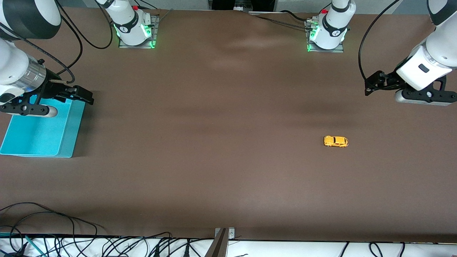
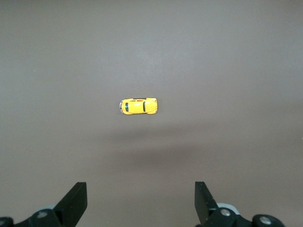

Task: Wind up and store yellow beetle car
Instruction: 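Move the left gripper down over the yellow beetle car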

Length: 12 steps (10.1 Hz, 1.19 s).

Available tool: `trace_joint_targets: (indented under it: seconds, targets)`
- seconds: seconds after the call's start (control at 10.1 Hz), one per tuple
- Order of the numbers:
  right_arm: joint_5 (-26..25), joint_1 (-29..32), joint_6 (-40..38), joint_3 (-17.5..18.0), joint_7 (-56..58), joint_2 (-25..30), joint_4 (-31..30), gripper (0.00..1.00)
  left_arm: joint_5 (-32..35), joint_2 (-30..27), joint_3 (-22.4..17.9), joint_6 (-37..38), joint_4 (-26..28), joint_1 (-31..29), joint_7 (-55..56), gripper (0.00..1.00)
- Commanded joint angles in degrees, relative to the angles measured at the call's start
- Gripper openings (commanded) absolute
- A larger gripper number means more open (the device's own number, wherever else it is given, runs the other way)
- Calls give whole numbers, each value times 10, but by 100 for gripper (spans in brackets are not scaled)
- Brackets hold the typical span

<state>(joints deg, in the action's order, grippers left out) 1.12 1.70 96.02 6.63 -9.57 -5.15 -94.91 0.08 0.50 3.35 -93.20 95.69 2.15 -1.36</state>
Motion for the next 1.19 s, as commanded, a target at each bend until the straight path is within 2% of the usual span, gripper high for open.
trace_joint_targets:
  seconds: [0.0,0.4,0.69,0.79,1.09]
  targets:
    - [1,5,-11,2,10,-5,12,100,8,19,2,-1,-7,-2,-58,100]
    - [1,5,-11,2,10,-5,12,100,13,76,2,-5,-11,-3,-102,100]
    - [2,5,-11,2,10,-5,12,100,11,113,2,-50,4,-22,-236,100]
    - [2,5,-11,2,10,-5,12,100,9,121,2,-73,19,-29,-290,100]
    - [2,5,-11,2,10,-6,12,100,9,128,2,-211,119,-38,-428,100]
